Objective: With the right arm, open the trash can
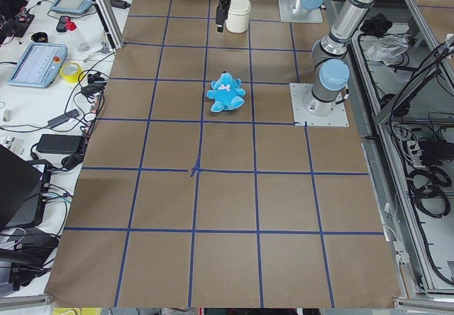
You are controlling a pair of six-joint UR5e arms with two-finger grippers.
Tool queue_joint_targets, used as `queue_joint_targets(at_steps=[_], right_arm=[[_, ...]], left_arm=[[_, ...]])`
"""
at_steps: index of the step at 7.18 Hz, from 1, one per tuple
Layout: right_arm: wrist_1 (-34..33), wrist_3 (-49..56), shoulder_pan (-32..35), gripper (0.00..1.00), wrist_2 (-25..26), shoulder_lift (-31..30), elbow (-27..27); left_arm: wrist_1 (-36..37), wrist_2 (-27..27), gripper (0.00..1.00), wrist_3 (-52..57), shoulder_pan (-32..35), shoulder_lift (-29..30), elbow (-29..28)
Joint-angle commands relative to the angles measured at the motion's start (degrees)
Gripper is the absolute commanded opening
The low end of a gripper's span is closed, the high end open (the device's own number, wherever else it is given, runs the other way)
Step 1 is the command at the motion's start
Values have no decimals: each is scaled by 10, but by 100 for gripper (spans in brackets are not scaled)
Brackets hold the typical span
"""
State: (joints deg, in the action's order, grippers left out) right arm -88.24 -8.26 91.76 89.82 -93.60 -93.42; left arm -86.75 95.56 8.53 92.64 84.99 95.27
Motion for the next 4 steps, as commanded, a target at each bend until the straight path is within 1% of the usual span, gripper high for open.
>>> queue_joint_targets(at_steps=[1,4], right_arm=[[0,0,0,100,1,0,0],[-3,0,-1,100,1,2,0]], left_arm=[[0,1,100,0,0,0,0],[0,0,100,0,0,0,0]])
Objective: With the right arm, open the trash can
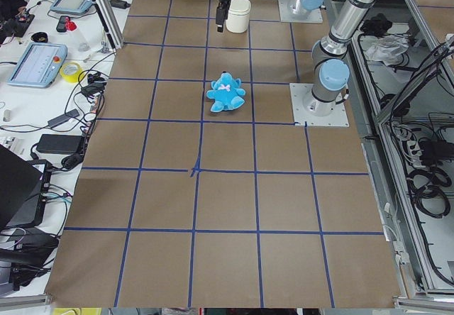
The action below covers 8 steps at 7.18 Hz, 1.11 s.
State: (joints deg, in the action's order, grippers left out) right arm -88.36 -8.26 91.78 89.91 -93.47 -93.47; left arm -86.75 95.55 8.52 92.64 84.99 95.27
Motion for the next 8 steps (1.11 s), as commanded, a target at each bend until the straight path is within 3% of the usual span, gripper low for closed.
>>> queue_joint_targets(at_steps=[1,8], right_arm=[[-9,-3,-1,100,1,1,0],[11,-2,-3,100,-1,0,0]], left_arm=[[0,0,100,0,0,0,0],[0,0,100,0,0,0,0]])
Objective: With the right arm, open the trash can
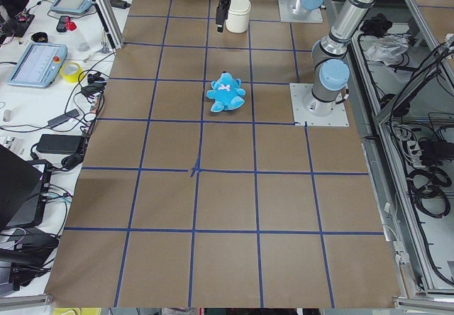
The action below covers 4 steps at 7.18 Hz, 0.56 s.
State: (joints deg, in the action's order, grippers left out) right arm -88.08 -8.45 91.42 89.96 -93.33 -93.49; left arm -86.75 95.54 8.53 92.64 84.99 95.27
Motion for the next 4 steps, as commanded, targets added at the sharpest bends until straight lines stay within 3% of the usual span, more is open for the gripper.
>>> queue_joint_targets(at_steps=[1,4], right_arm=[[8,-1,1,100,-5,-2,1],[22,-1,0,100,-7,-6,7]], left_arm=[[0,0,100,0,0,0,0],[0,0,100,0,0,0,0]])
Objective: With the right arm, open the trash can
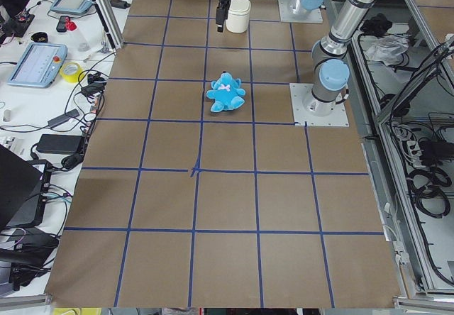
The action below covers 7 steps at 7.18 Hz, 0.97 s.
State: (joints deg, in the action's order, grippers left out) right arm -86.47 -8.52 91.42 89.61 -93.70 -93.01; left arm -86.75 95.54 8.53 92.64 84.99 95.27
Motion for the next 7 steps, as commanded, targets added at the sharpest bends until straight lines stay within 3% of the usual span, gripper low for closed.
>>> queue_joint_targets(at_steps=[1,7], right_arm=[[6,0,0,100,-3,-3,2],[16,0,0,100,-5,-11,2]], left_arm=[[0,0,100,0,0,0,0],[0,0,100,0,0,0,0]])
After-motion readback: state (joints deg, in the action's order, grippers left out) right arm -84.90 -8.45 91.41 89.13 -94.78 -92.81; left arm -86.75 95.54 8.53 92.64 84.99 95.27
